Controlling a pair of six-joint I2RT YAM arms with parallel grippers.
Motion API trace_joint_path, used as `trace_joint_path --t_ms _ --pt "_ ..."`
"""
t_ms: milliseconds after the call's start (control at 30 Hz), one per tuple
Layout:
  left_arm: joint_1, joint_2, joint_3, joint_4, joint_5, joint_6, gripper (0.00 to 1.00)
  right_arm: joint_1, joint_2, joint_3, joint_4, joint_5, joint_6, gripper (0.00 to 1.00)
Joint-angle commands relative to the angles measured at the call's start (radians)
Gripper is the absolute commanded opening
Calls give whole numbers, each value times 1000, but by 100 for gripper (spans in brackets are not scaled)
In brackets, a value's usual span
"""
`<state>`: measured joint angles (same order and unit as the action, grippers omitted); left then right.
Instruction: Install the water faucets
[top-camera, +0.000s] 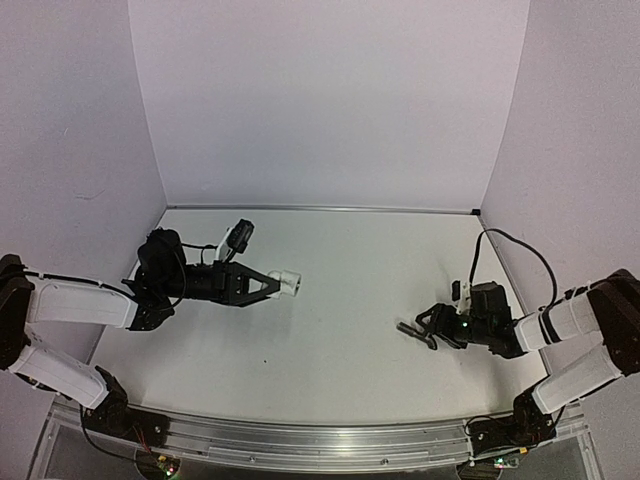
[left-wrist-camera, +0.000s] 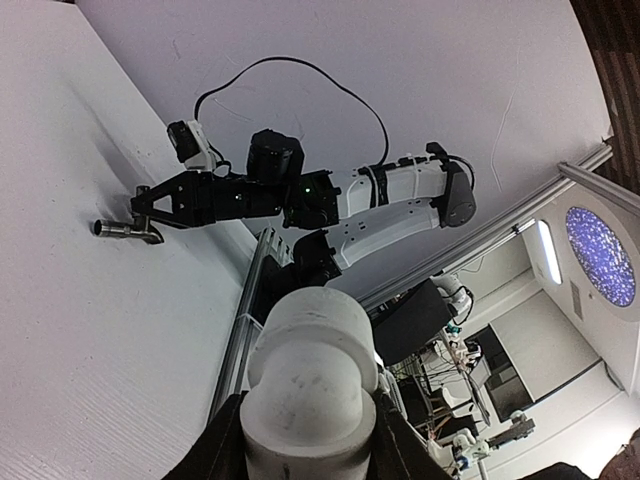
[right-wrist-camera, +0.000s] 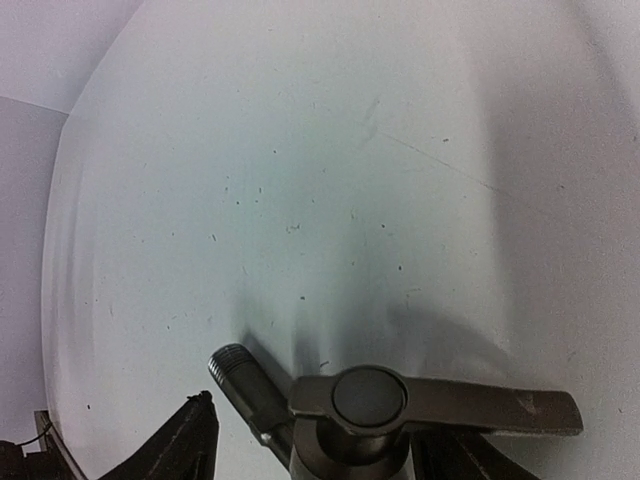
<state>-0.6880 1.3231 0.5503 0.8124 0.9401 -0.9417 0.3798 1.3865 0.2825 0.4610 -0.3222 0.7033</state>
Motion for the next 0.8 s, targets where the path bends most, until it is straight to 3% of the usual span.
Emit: trace_joint_path --t_ms 0,133,200,433,767 --pt "4 -33 22 59 9 8 0 -4 76 -24 103 16 21 64" --pt "4 -43 15 59 1 6 0 -5 112 -63 202 22 20 53" --pt "4 -45 10 59 -5 7 0 3 116 -86 270 23 -11 36" --pt "4 -44 23 59 -16 -22 0 34 9 -47 275 -26 -97 0" --pt "4 -50 55 59 -22 -109 0 47 -214 192 -1 -248 -248 0"
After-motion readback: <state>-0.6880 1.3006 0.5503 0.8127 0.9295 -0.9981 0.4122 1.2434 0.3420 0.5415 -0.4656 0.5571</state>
